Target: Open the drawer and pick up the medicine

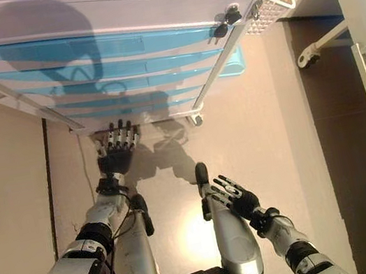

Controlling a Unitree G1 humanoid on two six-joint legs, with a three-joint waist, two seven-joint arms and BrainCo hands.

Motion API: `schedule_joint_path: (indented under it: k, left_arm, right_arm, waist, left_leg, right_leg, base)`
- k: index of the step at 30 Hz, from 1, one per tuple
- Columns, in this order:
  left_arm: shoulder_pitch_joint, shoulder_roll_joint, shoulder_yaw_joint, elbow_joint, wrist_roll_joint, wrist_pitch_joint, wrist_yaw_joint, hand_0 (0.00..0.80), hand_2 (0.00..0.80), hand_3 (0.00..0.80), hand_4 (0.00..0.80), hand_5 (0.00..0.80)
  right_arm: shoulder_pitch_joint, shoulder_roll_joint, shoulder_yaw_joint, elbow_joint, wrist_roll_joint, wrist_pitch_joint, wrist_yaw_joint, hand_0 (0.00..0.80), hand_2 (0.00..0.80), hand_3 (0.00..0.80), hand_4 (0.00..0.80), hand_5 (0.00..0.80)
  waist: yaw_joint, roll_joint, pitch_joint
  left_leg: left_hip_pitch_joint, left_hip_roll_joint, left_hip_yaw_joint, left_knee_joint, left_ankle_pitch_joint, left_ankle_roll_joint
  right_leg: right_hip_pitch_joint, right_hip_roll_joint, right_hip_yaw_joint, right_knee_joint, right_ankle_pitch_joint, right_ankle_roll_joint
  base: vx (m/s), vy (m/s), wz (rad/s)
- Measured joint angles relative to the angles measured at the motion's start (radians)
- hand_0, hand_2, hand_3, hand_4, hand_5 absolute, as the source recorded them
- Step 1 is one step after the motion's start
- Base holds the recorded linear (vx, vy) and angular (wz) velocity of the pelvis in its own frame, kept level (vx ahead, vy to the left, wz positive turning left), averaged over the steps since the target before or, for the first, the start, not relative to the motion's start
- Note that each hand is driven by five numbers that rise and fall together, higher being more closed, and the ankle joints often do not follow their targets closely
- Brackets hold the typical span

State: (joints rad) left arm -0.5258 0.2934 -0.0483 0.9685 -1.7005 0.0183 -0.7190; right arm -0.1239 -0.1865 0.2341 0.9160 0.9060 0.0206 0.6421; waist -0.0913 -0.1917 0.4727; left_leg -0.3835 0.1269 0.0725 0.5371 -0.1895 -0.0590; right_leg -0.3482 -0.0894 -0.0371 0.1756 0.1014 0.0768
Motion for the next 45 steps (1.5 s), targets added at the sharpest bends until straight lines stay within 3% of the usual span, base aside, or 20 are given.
schedule_joint_path:
  k: [7,21,45]
  left_arm:
    - [-0.131,0.098,0.024,0.081,-0.037,0.023,0.065,0.000,0.000,0.000,0.000,0.000]
    - [-0.219,0.194,-0.006,0.187,-0.047,0.065,0.111,0.000,0.000,0.000,0.000,0.000]
    - [-0.234,0.230,-0.079,0.170,-0.047,0.067,0.119,0.000,0.000,0.000,0.000,0.000]
  right_arm:
    - [-0.001,-0.006,0.053,-0.012,0.027,-0.002,0.001,0.000,0.000,0.000,0.000,0.000]
    - [0.000,-0.001,0.098,-0.018,0.076,-0.028,0.039,0.000,0.000,0.000,0.000,0.000]
    - [0.004,-0.001,0.114,-0.020,0.078,-0.047,0.061,0.000,0.000,0.000,0.000,0.000]
  waist:
    - [-0.021,-0.015,-0.006]
    - [-0.040,-0.058,0.001]
    - [-0.040,-0.061,0.002]
  left_leg:
    - [-0.023,0.016,-0.001,0.044,-0.032,0.001]
    - [-0.082,0.034,-0.001,0.094,-0.048,0.005]
    - [-0.105,0.031,-0.012,0.099,-0.048,0.010]
  right_leg:
    - [0.003,0.016,0.010,-0.019,-0.001,0.010]
    - [-0.024,0.034,0.025,-0.040,0.023,0.015]
    - [-0.030,0.033,0.022,-0.055,0.040,0.011]
  base:
    - [0.013,-0.017,-0.05]
    - [-0.010,-0.026,-0.02]
    - [-0.001,-0.015,0.01]
